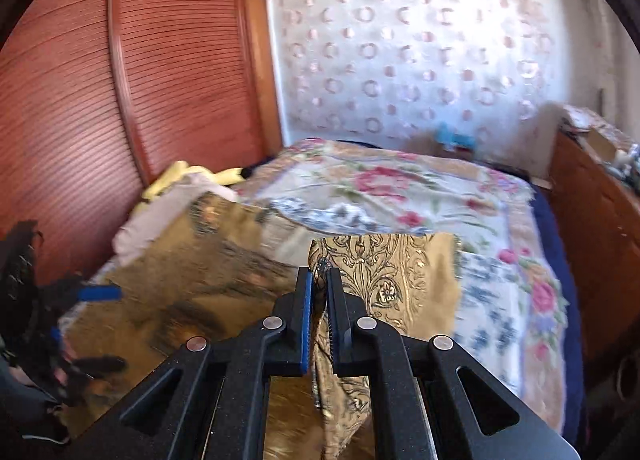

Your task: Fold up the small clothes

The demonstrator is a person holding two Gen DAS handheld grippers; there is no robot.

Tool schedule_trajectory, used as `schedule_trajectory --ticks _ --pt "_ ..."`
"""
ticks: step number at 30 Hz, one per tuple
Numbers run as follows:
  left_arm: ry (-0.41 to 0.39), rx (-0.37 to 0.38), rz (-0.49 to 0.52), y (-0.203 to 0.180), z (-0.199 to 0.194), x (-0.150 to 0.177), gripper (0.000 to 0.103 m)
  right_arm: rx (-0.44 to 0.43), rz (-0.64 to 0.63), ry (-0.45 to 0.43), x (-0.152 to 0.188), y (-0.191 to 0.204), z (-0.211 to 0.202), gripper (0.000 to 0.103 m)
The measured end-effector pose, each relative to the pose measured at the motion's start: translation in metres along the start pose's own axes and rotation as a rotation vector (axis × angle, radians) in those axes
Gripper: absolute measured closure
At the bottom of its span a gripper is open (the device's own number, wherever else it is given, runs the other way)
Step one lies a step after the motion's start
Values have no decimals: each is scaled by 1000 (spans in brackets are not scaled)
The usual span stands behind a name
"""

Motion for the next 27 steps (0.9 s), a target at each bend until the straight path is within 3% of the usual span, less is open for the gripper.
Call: schedule_trajectory --ticks 4,6,8,15,24,27 --pt "11 -4 -13 8 3 5 6 -35 35 7 -7 1 15 95" --pt "16 -3 -19 10 5 7 6 -14 42 4 -11 -6 19 80" --pt "23 3 -24 10 7 10 6 -1 60 -5 -6 -17 17 58" --pt "30 19 -20 4 15 10 6 60 79 29 25 -33 6 57" --pt "82 7 -11 5 38 18 6 155 79 238 109 -55 -8 57" --pt "105 11 -30 9 47 21 6 160 77 274 121 -55 -6 57"
Point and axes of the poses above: each gripper's, at about its wrist camera, not at the fingertips, and z roughly the way its jaws point, y to its left, x to its underside, the point moved 7 cm from there along z, roughly the way its jaws point, and after that the axes turned 3 degrees about y, right-handed, at the moved point
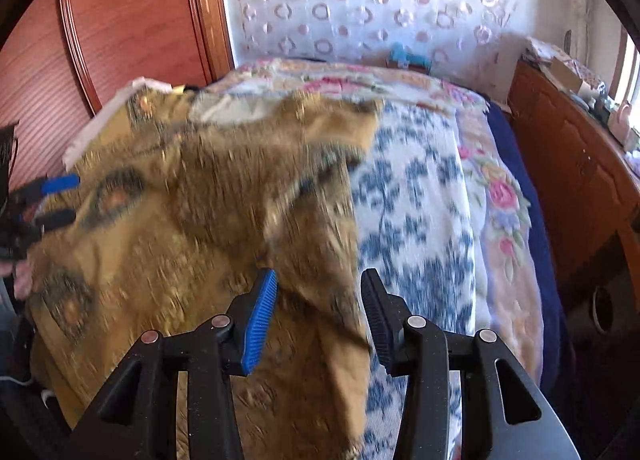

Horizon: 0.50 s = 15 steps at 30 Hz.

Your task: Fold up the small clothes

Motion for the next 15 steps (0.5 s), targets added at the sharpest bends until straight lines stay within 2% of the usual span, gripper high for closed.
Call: schedule_trajectory --ticks 3,6,8,9,10,15 --pt "18 -2 0 2 7 2 6 7 7 26 10 -2 3 57" --pt "42 -13 6 3 16 6 6 10 31 53 11 -8 9 66" --pt "56 -12 5 4 21 8 6 9 37 61 8 -12 11 78" --pt "62 -14 3 4 23 10 6 5 37 61 10 -12 10 91" --pt "68 -14 1 5 25 11 6 12 34 51 11 -14 6 97" --pt "82 -10 -20 8 29 13 6 39 79 -51 16 -29 -31 98"
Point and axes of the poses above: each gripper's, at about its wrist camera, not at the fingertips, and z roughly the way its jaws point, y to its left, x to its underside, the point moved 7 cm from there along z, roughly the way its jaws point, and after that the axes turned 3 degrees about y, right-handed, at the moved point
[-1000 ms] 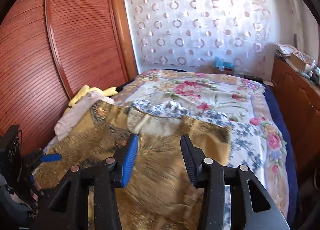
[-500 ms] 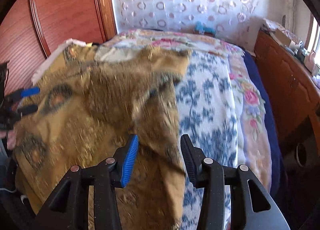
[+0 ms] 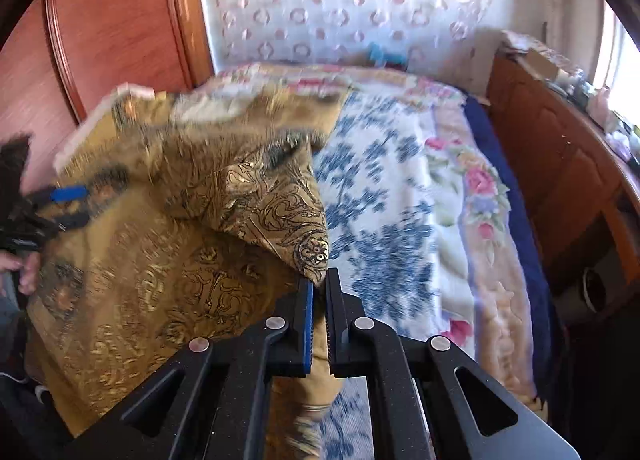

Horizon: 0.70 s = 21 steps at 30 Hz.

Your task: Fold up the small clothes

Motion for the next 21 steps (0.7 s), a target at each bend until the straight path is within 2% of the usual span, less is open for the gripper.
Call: schedule_trajectory --ticks 1,3,4,7,11,12,14,15,17,19,21 --pt "1 3 -4 0 0 0 6 -6 28 -1 3 -4 -2 98" --pt "12 0 -6 1 2 1 6 27 -2 89 22 -2 14 98" --pt "18 -2 -7 2 4 1 6 46 -16 108 28 -1 20 98" --pt "28 -7 -16 4 6 3 6 -7 86 102 31 -10 16 98" --pt "42 -26 -9 6 9 4 6 25 82 84 28 -12 12 98" --pt "45 -35 -3 5 9 4 6 23 86 75 29 -12 8 95" --pt "53 -56 14 2 11 5 6 11 84 39 25 -12 -2 81" --pt "56 -64 19 1 12 5 6 3 84 18 23 -11 -5 78" --pt "62 -81 32 0 13 5 6 -27 79 -30 16 -8 -9 65" --pt "67 -94 42 -1 15 6 6 -35 84 -65 5 -7 -9 59" --pt "70 -101 50 -2 15 6 6 -41 80 -64 -11 -7 -1 59"
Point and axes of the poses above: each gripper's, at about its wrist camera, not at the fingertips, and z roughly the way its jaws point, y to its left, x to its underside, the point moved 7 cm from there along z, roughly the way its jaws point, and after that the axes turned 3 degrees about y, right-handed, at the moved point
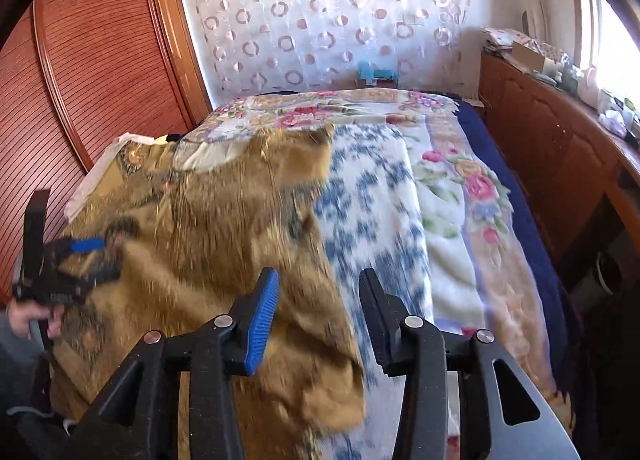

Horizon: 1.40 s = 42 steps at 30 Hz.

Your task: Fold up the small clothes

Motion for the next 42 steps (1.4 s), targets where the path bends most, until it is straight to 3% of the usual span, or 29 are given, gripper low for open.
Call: schedule_trajectory --ticks 4,11,21,24,25,28,32,34,36,37,40,42 --pt "-15 14 1 -1 -5 -2 6 -23 5 15 -35 -1 37 59" --pt "-110 53 -22 7 -39 -22 6 -22 37 109 -90 -6 118 60" --pt "-146 61 0 16 -43 -43 6 -23 46 196 -133 -17 183 60" --pt "-137 62 -9 21 -36 -42 6 -32 20 201 -141 -14 192 78" --pt "-133 62 -13 24 -33 -43 6 -38 3 205 -143 -12 196 95" --pt "-122 59 -27 32 -25 -44 6 -62 -86 177 -151 1 197 98" --pt "-121 47 -52 47 -21 -44 6 -175 -157 12 -177 24 174 98" --pt "-121 39 -65 54 -20 -45 6 -119 -168 11 -179 22 179 98" --pt "-121 31 -75 61 -19 -46 6 -30 -167 65 -173 14 196 98" --pt "-122 27 -79 64 -20 -46 6 -11 -165 91 -170 11 203 94" --pt "-128 15 -92 79 -23 -49 6 25 -116 140 -161 -5 215 68" --pt "-135 -1 -100 90 -26 -52 6 16 -86 137 -159 -12 213 65"
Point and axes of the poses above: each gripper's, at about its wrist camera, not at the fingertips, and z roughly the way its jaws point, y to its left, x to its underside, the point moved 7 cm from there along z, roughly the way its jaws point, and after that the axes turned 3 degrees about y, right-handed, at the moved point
